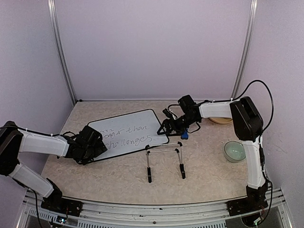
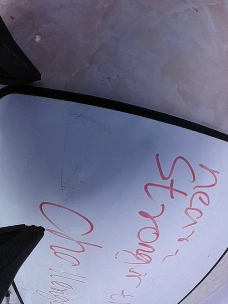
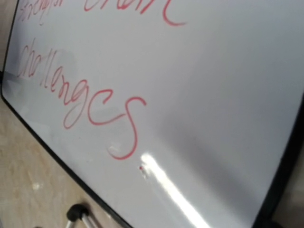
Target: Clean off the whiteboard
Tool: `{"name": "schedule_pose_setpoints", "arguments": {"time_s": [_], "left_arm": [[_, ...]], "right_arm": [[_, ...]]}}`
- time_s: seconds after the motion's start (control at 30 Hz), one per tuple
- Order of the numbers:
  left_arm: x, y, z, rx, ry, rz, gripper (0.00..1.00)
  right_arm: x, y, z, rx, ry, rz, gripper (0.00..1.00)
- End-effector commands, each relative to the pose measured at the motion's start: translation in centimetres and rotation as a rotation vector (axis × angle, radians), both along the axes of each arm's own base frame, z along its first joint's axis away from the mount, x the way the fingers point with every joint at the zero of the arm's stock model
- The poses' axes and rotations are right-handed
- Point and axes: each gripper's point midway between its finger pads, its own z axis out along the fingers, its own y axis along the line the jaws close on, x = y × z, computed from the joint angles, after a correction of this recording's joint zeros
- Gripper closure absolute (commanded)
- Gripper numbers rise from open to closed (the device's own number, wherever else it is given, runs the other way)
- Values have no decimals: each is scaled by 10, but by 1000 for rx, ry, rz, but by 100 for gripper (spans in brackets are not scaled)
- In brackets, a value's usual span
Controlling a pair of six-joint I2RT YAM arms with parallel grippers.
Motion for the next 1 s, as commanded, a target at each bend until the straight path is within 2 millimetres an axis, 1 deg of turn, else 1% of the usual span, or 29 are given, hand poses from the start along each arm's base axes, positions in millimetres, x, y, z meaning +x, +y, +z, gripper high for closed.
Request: {"name": "schedule_pose_setpoints", "arguments": {"time_s": [0.0, 0.23, 0.37, 0.53, 0.63, 0.7, 0.8, 0.9, 0.97], "left_arm": [[7, -33, 12, -136, -45, -73, 1], [15, -39, 27, -147, -91, -96, 1], [15, -35, 29, -132, -90, -85, 1], [13, -30, 32, -133, -102, -73, 1], [15, -25, 36, -127, -111, -60, 1], [21, -16, 46, -120, -135, -41, 1], [38, 0, 65, -108, -169, -9, 1], [62, 11, 89, -80, -198, 4, 1], [78, 19, 99, -44, -201, 18, 1]], "right_arm": [[-30, 39, 59, 221, 1, 159, 3], [-29, 40, 63, 228, -2, 161, 3], [-23, 37, 61, 173, -30, 140, 3], [-10, 30, 71, 100, -108, 106, 3], [3, 15, 74, 46, -150, 55, 3], [12, 1, 69, 0, -165, 10, 3], [20, -19, 63, -51, -180, -41, 4], [24, -38, 55, -128, -215, -93, 4], [27, -50, 55, -174, -239, -132, 5]]}}
